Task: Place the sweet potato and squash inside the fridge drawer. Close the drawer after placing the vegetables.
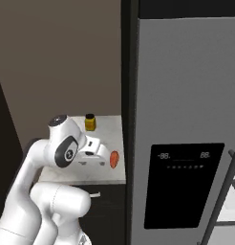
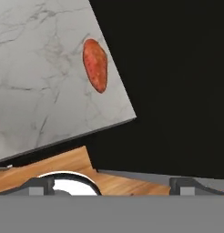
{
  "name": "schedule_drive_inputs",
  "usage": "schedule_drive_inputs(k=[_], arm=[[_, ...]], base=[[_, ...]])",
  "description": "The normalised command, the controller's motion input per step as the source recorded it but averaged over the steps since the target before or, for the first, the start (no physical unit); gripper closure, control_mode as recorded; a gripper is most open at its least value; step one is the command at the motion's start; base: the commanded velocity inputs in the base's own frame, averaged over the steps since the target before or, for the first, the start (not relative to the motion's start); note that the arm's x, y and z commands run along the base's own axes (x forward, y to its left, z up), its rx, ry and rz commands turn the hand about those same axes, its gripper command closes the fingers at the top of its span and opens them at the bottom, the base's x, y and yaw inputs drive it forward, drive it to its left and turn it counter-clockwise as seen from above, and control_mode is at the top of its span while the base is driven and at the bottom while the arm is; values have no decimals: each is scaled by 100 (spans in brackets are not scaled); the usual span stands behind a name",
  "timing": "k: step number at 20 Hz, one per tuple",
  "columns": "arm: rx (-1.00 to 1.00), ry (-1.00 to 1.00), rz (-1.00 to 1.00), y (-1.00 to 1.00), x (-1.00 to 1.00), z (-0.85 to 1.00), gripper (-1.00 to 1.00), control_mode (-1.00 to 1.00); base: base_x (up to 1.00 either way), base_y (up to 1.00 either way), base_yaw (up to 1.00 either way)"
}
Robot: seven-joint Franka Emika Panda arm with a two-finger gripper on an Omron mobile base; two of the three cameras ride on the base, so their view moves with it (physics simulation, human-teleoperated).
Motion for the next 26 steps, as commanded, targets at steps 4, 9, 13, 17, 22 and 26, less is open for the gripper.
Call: schedule_drive_inputs(k=[4,9,13,17,22,26], arm=[[0,4,0,0,58,-21,-100,-100],[0,3,0,0,52,-22,-100,-100],[0,6,2,-3,49,-23,-100,-100],[0,6,1,0,38,-24,-100,-100],[-1,9,2,0,33,-34,-100,-100],[0,8,1,0,20,-39,-100,-100]], base=[[0,0,0],[0,0,0],[0,0,0],[0,0,0],[0,0,0],[0,0,0]])
